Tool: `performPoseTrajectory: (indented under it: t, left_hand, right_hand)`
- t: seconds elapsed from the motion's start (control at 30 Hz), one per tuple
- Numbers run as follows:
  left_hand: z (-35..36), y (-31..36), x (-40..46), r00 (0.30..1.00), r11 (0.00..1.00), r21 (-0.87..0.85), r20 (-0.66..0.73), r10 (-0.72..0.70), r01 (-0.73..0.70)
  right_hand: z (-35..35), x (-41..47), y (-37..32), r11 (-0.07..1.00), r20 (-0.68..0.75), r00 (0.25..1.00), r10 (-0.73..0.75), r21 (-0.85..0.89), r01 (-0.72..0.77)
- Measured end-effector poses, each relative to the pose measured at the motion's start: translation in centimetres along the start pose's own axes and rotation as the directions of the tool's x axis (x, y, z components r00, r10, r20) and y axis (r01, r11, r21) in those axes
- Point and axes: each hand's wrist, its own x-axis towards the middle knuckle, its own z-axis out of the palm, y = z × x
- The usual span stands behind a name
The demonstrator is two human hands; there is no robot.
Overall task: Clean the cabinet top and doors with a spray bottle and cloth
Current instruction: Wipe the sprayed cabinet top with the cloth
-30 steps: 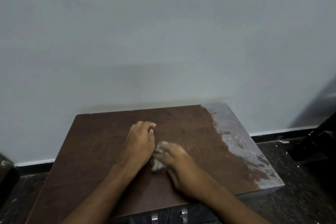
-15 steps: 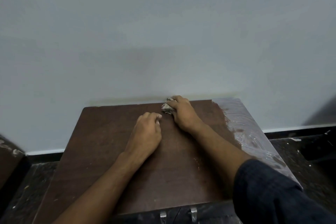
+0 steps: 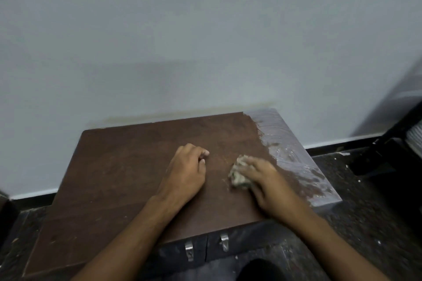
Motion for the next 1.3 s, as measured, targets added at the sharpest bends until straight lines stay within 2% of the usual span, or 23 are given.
performPoseTrajectory:
  t: [0.07, 0.13, 0.3, 0.37, 0.43, 0.5, 0.53, 0.67, 0.73, 0.87, 0.93, 1.0, 1.1, 1.17, 1.3]
  left_hand:
    - [0.4, 1.0, -0.1, 1.000, 1.000, 0.017, -0.002, 0.020, -0.020]
    - [1.0, 2.0, -0.3, 0.999, 0.999, 0.018, -0.012, 0.049, -0.049]
    - [1.9, 3.1, -1.1, 0.997, 0.997, -0.004, -0.014, 0.078, -0.078]
    - [2.0, 3.7, -1.4, 0.996, 0.996, 0.002, 0.010, 0.092, -0.092]
    - [2.0, 4.4, -1.7, 0.994, 0.994, 0.004, 0.028, 0.105, -0.105]
    - [2.3, 5.0, -1.9, 0.993, 0.993, -0.001, 0.027, 0.114, -0.114]
    - [2.5, 5.2, -1.9, 0.993, 0.994, -0.005, 0.028, 0.112, -0.112]
    - [3.9, 6.5, -1.8, 0.992, 0.992, -0.028, 0.040, 0.123, -0.122]
    - [4.6, 7.7, -2.0, 0.983, 0.984, -0.043, 0.061, 0.174, -0.172]
    - [6.4, 10.6, -2.3, 0.956, 0.960, -0.057, 0.093, 0.280, -0.276]
    - [7.3, 11.9, -2.1, 0.950, 0.955, -0.055, 0.100, 0.296, -0.292]
    - [8.2, 12.9, -1.8, 0.941, 0.947, -0.042, 0.111, 0.320, -0.318]
    - [8.8, 13.6, -1.4, 0.935, 0.945, -0.033, 0.133, 0.327, -0.326]
    - [8.7, 13.6, -1.3, 0.931, 0.942, -0.029, 0.144, 0.335, -0.334]
    - [8.2, 13.3, -1.4, 0.939, 0.950, -0.016, 0.147, 0.312, -0.313]
  right_hand:
    - [0.2, 1.2, 0.5, 0.992, -0.077, 0.989, 0.125, -0.006, -0.126]
    - [0.9, 0.7, -1.0, 0.988, -0.109, 0.982, 0.156, 0.015, -0.155]
    - [0.5, -5.8, -3.4, 0.992, 0.009, 1.000, -0.010, 0.128, 0.009]
    - [-0.7, -5.7, -0.8, 0.994, -0.016, 0.997, 0.074, 0.081, -0.073]
    - [-1.1, -4.2, 1.6, 0.980, -0.101, 0.975, 0.200, 0.040, -0.197]
    - [-0.9, -3.0, 1.5, 0.955, -0.141, 0.945, 0.296, 0.024, -0.295]
    - [-0.5, -3.0, 0.4, 0.955, -0.139, 0.945, 0.296, 0.016, -0.297]
    - [0.7, -6.7, -3.8, 0.987, -0.108, 0.985, 0.135, 0.102, -0.124]
    - [-0.3, -8.0, -2.0, 0.986, -0.119, 0.981, 0.154, 0.090, -0.143]
    - [-3.7, -8.0, 6.4, 0.916, -0.279, 0.877, 0.392, 0.033, -0.399]
    - [-4.4, -7.6, 7.1, 0.877, -0.329, 0.825, 0.460, 0.021, -0.480]
    - [-3.4, -7.9, 5.0, 0.865, -0.336, 0.817, 0.468, -0.015, -0.502]
    - [-1.8, -10.0, 2.2, 0.928, -0.309, 0.885, 0.348, -0.024, -0.373]
    - [-2.5, -10.4, 3.7, 0.933, -0.298, 0.892, 0.341, -0.011, -0.360]
    - [-4.7, -7.7, 10.3, 0.836, -0.363, 0.772, 0.522, 0.040, -0.547]
